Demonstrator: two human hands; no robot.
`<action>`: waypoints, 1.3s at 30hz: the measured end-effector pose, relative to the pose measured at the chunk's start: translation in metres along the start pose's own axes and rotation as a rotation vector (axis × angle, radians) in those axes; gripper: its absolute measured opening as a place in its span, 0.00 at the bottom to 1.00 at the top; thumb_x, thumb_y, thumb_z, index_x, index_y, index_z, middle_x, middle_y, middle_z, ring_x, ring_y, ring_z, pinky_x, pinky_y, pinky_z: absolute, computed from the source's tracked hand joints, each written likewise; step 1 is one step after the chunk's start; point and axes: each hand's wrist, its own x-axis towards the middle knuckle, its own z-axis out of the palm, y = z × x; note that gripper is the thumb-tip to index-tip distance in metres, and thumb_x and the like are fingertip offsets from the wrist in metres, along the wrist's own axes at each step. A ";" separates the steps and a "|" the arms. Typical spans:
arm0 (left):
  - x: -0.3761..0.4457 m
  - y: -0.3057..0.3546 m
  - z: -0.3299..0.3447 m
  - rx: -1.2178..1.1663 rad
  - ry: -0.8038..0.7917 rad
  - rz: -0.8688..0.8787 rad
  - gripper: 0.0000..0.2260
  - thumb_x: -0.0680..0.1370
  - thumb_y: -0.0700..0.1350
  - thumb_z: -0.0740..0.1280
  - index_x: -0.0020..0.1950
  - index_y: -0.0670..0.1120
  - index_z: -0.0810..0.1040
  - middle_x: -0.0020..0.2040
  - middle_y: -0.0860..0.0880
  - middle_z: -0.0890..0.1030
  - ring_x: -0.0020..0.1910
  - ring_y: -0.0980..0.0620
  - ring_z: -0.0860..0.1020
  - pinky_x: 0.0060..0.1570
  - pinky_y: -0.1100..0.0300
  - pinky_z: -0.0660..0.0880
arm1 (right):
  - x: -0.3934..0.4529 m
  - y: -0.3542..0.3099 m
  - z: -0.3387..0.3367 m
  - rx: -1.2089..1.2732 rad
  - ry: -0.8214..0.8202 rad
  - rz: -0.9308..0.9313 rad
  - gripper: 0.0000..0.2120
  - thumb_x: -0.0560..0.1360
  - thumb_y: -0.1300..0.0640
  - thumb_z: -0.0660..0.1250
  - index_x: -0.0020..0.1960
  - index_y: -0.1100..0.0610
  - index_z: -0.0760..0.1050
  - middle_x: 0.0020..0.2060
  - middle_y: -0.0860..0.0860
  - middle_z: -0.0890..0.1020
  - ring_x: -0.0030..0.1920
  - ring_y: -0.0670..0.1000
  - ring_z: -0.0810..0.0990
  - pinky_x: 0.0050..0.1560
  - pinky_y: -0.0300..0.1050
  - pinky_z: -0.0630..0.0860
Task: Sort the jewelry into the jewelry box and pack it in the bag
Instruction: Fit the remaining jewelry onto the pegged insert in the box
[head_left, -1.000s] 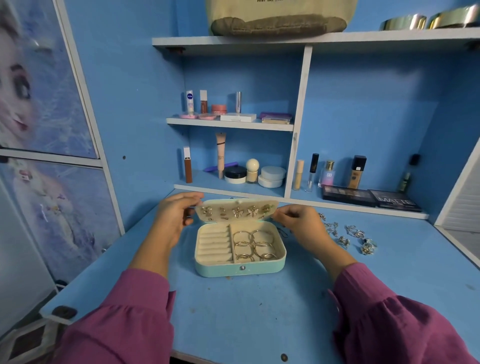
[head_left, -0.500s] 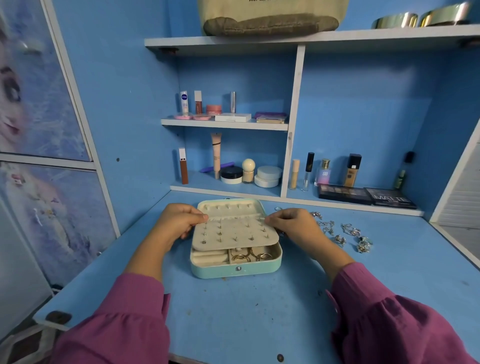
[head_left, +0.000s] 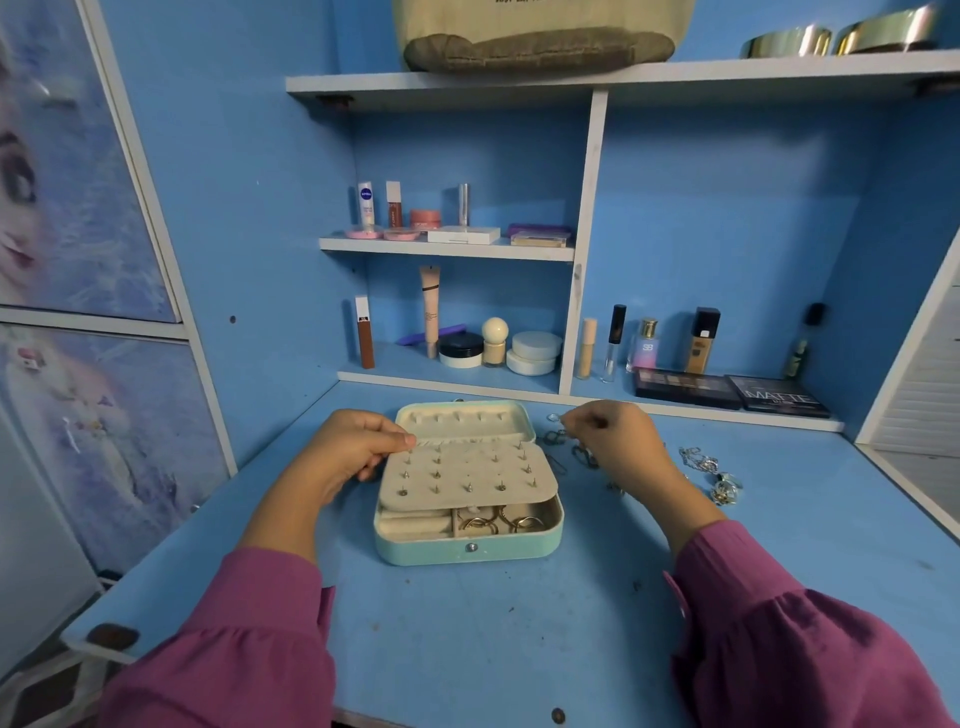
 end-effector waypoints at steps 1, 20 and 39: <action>0.000 0.000 0.000 -0.002 0.001 0.002 0.03 0.71 0.38 0.73 0.42 0.38 0.82 0.22 0.50 0.73 0.21 0.56 0.64 0.20 0.66 0.62 | 0.000 0.002 0.000 -0.069 0.013 -0.025 0.06 0.77 0.59 0.66 0.50 0.58 0.81 0.42 0.50 0.81 0.39 0.47 0.75 0.31 0.29 0.68; 0.000 -0.002 -0.003 -0.013 -0.046 0.002 0.02 0.72 0.38 0.73 0.42 0.39 0.82 0.29 0.46 0.74 0.23 0.55 0.66 0.22 0.65 0.64 | 0.007 0.007 0.022 -0.603 -0.203 -0.129 0.13 0.78 0.56 0.62 0.46 0.63 0.80 0.44 0.58 0.80 0.42 0.56 0.78 0.44 0.47 0.75; -0.019 0.009 -0.009 0.095 -0.314 0.000 0.02 0.71 0.36 0.73 0.41 0.37 0.83 0.27 0.47 0.72 0.22 0.56 0.65 0.22 0.65 0.63 | 0.013 -0.044 0.018 0.199 -0.108 -0.101 0.10 0.78 0.54 0.64 0.43 0.58 0.79 0.37 0.55 0.80 0.35 0.50 0.73 0.35 0.43 0.70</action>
